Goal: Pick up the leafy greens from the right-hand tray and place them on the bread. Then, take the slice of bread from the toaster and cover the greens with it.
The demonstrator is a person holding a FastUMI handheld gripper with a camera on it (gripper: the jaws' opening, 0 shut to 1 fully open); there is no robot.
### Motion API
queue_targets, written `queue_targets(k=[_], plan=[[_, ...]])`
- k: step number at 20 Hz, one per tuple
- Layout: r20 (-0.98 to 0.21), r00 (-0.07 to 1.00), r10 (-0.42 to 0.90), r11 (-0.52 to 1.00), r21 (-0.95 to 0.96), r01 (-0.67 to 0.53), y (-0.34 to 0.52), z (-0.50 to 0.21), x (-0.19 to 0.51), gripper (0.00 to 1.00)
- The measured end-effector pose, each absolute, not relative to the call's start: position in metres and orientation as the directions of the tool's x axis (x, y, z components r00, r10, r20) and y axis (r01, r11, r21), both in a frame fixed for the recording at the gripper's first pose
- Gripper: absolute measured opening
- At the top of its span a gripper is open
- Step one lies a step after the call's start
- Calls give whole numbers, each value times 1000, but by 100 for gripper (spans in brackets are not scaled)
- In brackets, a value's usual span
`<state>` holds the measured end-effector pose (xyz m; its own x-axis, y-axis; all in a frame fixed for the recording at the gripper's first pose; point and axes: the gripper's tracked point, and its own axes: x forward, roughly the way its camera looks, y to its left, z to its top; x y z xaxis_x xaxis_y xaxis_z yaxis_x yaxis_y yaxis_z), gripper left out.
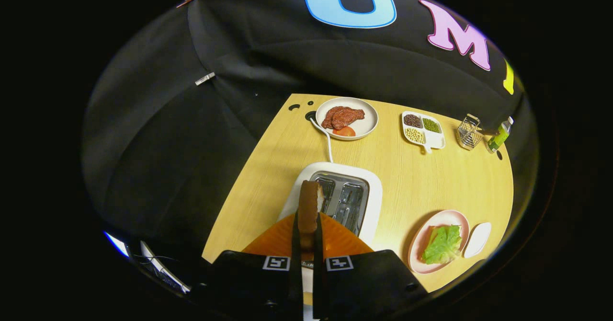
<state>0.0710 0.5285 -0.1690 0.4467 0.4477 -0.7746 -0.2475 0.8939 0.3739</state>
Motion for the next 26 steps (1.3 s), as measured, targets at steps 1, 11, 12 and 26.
queue_targets(k=[1,11,12,26], plan=[[-758,454,468,884,402,-239,525,-159,72,13],[-645,504,575,807,548,-219,449,-98,66,12],[-640,507,578,803,555,-217,439,-98,65,12],[-702,563,436,874,480,-78,253,-202,40,12]])
